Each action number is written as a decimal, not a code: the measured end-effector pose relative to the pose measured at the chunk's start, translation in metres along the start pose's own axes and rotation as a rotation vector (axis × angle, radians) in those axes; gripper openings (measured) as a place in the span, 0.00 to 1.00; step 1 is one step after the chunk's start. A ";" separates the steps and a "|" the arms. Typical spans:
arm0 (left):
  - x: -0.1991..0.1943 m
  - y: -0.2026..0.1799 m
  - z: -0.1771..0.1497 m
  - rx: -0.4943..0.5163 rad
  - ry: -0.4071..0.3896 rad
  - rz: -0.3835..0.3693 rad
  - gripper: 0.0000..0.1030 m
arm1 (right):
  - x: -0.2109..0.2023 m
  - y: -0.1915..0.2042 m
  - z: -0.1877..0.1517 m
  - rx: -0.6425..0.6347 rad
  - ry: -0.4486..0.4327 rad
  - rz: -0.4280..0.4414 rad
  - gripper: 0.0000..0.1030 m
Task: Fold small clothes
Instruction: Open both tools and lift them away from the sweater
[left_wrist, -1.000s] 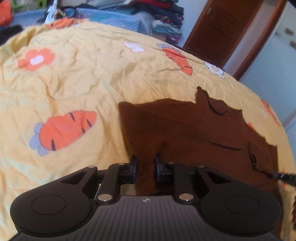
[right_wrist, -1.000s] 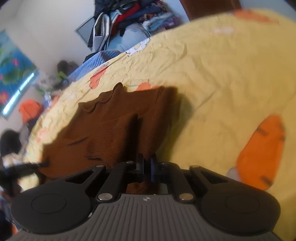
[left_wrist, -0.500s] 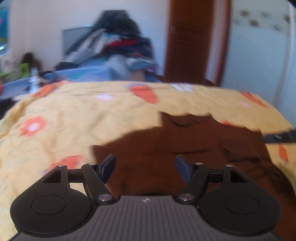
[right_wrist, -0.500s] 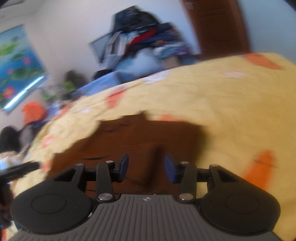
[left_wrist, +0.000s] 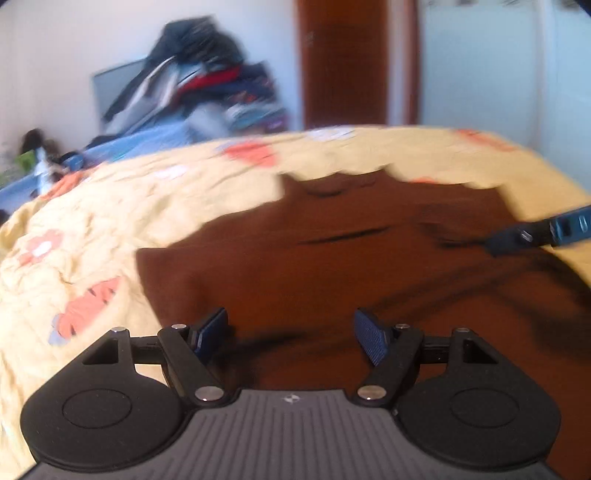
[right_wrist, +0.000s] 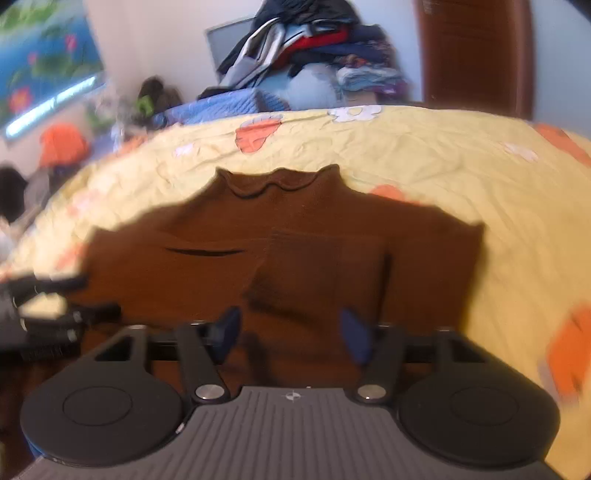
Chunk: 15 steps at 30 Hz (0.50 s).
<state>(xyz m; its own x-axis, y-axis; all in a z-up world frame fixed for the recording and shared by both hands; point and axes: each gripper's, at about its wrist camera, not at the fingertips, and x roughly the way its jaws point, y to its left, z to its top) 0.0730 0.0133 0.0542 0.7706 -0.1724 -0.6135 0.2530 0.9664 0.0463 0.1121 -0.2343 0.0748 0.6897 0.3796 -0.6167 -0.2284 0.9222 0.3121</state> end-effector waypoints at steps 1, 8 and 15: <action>-0.007 -0.005 -0.008 0.008 0.021 -0.028 0.78 | -0.009 0.004 -0.011 -0.006 -0.004 0.039 0.86; -0.040 -0.005 -0.058 -0.077 0.115 0.041 0.85 | -0.039 0.021 -0.098 -0.216 0.045 -0.157 1.00; -0.066 -0.014 -0.080 -0.125 0.119 0.090 0.90 | -0.062 0.059 -0.132 -0.219 0.078 -0.108 1.00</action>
<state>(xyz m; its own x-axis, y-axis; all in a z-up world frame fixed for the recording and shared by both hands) -0.0280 0.0259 0.0305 0.7102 -0.0671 -0.7008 0.1058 0.9943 0.0120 -0.0345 -0.1932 0.0362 0.6646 0.2750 -0.6948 -0.3056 0.9485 0.0831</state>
